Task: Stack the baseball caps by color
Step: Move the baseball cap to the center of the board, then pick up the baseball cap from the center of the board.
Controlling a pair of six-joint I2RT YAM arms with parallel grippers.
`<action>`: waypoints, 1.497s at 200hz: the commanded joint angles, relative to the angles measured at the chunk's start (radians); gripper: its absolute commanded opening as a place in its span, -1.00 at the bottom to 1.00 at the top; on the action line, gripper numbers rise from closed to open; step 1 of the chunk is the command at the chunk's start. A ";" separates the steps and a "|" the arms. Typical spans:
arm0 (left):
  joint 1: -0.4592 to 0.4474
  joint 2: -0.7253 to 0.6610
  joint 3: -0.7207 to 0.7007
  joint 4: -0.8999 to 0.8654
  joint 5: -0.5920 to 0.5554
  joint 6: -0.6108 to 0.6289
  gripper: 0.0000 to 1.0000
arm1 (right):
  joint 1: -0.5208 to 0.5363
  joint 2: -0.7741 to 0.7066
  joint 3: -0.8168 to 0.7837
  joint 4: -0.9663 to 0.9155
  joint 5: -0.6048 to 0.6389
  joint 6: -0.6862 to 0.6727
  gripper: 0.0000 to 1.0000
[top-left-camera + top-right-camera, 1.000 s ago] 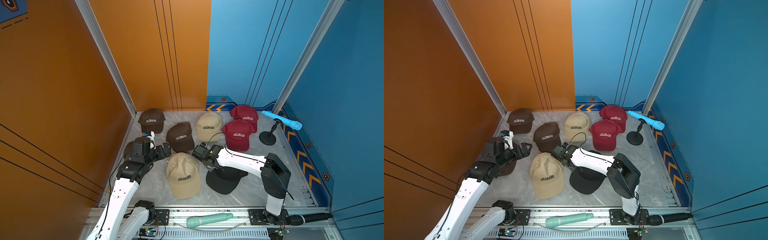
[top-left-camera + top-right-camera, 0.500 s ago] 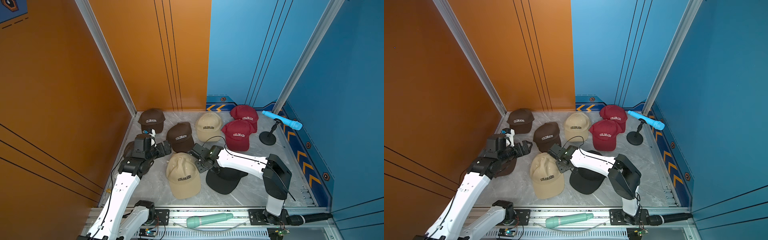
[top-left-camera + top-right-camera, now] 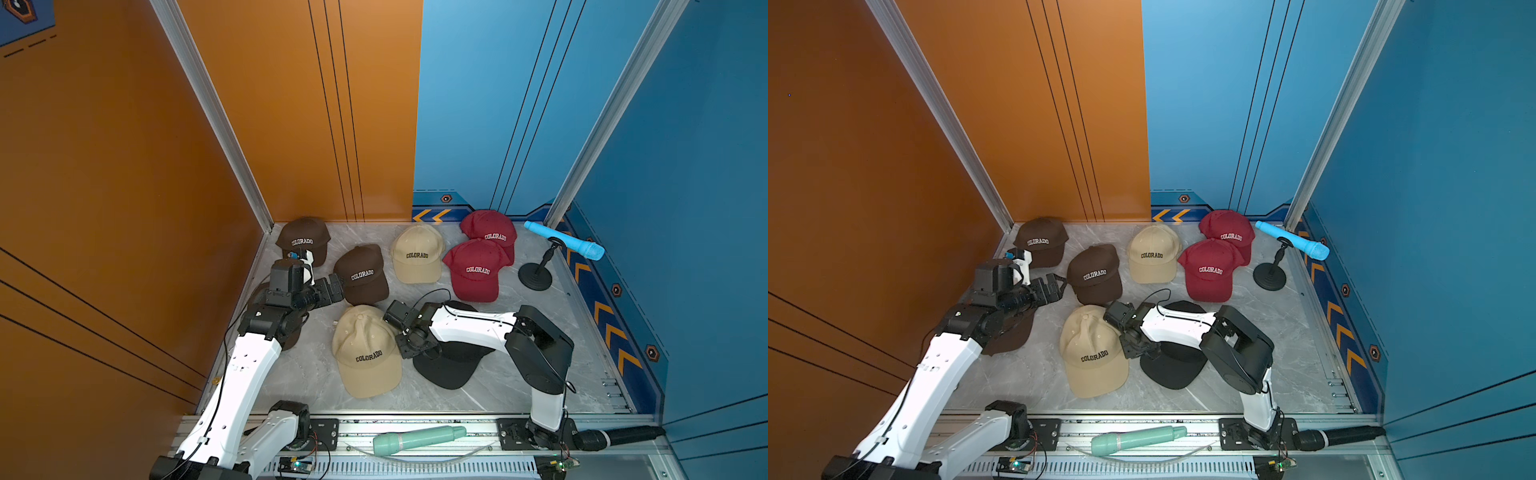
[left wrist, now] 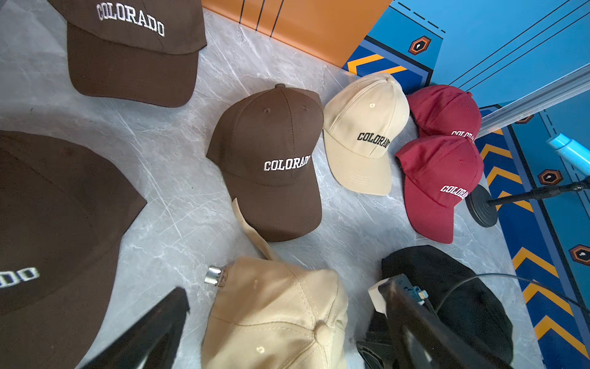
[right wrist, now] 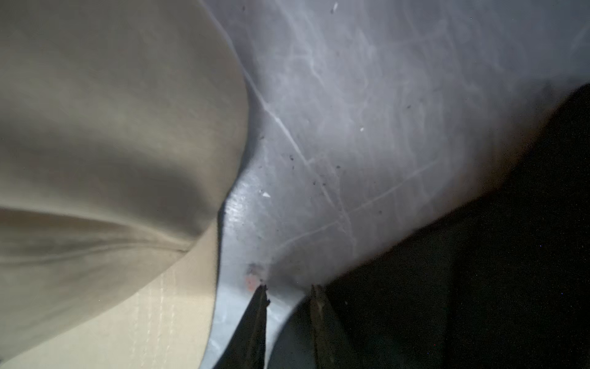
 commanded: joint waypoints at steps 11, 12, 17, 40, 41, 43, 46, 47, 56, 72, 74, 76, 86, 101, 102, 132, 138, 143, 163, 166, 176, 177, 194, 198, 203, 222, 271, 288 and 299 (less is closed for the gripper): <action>0.004 0.017 0.040 0.001 0.018 0.017 0.96 | 0.001 -0.065 -0.091 -0.023 0.021 0.060 -0.48; 0.004 0.017 0.040 0.002 0.019 0.017 0.96 | 0.002 -0.066 -0.093 -0.024 0.022 0.061 -0.48; 0.004 0.020 0.040 0.005 0.020 0.014 0.95 | -0.001 -0.075 -0.105 -0.026 0.024 0.063 -0.49; 0.002 0.030 0.038 0.016 0.026 0.006 0.96 | -0.008 -0.131 -0.169 -0.043 0.037 0.071 -0.48; 0.002 0.030 0.038 0.016 0.026 0.007 0.96 | -0.008 -0.134 -0.173 -0.044 0.038 0.072 -0.48; 0.002 0.030 0.038 0.018 0.026 0.007 0.96 | -0.009 -0.140 -0.180 -0.046 0.040 0.072 -0.48; 0.002 0.032 0.038 0.017 0.025 0.006 0.96 | -0.010 -0.147 -0.189 -0.049 0.045 0.071 -0.49; 0.003 0.032 0.038 0.019 0.025 0.007 0.96 | -0.011 -0.150 -0.193 -0.049 0.047 0.072 -0.49; 0.002 0.035 0.038 0.024 0.025 0.006 0.96 | -0.017 -0.176 -0.219 -0.054 0.054 0.073 -0.49; 0.001 0.040 0.042 0.032 0.026 0.006 0.96 | -0.030 -0.224 -0.273 -0.063 0.066 0.073 -0.49; 0.001 0.041 0.042 0.033 0.026 0.006 0.96 | -0.032 -0.231 -0.279 -0.064 0.067 0.073 -0.49; 0.001 0.042 0.044 0.035 0.026 0.006 0.96 | -0.033 -0.237 -0.284 -0.066 0.069 0.073 -0.49; 0.000 0.049 0.047 0.039 0.029 0.004 0.96 | -0.037 -0.267 -0.306 -0.078 0.082 0.067 -0.48; 0.000 0.061 0.048 0.046 0.032 0.001 0.96 | -0.048 -0.309 -0.334 -0.107 0.105 0.056 -0.48; 0.000 0.062 0.048 0.046 0.033 0.001 0.96 | -0.048 -0.312 -0.337 -0.109 0.107 0.055 -0.48; -0.002 0.094 0.092 0.064 0.042 -0.002 0.96 | -0.086 -0.395 -0.408 -0.137 0.115 0.053 -0.47; -0.003 0.102 0.096 0.067 0.045 -0.005 0.96 | -0.094 -0.411 -0.420 -0.139 0.111 0.055 -0.47; -0.004 0.108 0.097 0.070 0.050 -0.006 0.96 | -0.102 -0.421 -0.429 -0.141 0.109 0.057 -0.47; -0.013 0.130 0.105 0.081 0.058 -0.015 0.96 | -0.122 -0.450 -0.448 -0.157 0.112 0.052 -0.47; -0.014 0.133 0.106 0.082 0.058 -0.015 0.96 | -0.125 -0.452 -0.448 -0.162 0.112 0.051 -0.47; -0.020 0.142 0.111 0.087 0.059 -0.016 0.96 | -0.126 -0.463 -0.444 -0.174 0.113 0.043 -0.47; -0.020 0.143 0.112 0.087 0.060 -0.016 0.96 | -0.126 -0.464 -0.444 -0.176 0.113 0.043 -0.47; -0.029 0.165 0.128 0.088 0.074 -0.013 0.96 | -0.126 -0.486 -0.422 -0.201 0.108 0.039 -0.46; -0.029 0.171 0.132 0.088 0.078 -0.014 0.96 | -0.125 -0.491 -0.413 -0.209 0.106 0.039 -0.45; -0.032 0.179 0.137 0.089 0.086 -0.014 0.96 | -0.123 -0.499 -0.398 -0.220 0.104 0.037 -0.43; -0.046 0.208 0.149 0.088 0.098 -0.014 0.96 | -0.103 -0.538 -0.312 -0.272 0.108 0.032 -0.24; -0.164 0.297 0.238 0.003 0.019 -0.047 0.96 | -0.111 -0.607 -0.044 -0.359 0.168 0.023 0.55; -0.219 0.339 0.284 -0.035 -0.031 -0.055 0.96 | -0.145 -0.613 0.018 -0.359 0.198 0.013 0.64; -0.241 0.367 0.310 -0.055 -0.055 -0.070 0.96 | -0.179 -0.608 0.047 -0.348 0.203 0.002 0.65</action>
